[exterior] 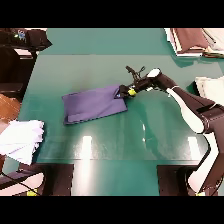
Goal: Fold the shirts.
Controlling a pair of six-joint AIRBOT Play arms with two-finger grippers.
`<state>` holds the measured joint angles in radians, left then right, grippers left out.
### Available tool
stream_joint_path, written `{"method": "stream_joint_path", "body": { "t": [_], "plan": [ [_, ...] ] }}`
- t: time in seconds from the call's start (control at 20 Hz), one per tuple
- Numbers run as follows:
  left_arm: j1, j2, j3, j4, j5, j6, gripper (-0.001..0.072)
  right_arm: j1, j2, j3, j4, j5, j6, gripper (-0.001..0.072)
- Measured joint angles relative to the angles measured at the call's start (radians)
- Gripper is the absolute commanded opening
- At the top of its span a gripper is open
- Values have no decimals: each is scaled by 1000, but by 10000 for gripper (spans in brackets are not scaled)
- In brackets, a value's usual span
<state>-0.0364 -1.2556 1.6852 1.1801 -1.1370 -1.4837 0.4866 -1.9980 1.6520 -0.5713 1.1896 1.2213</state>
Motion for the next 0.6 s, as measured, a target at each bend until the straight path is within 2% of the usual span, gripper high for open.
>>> {"method": "stream_joint_path", "body": {
  "t": [0.25,0.6],
  "plan": [
    [-105,0,0,-26,28,13,24,-85,57,136,-96,23,39,18],
    [-308,0,0,-32,77,47,24,-446,278,191,-340,69,154,18]
  ]
}}
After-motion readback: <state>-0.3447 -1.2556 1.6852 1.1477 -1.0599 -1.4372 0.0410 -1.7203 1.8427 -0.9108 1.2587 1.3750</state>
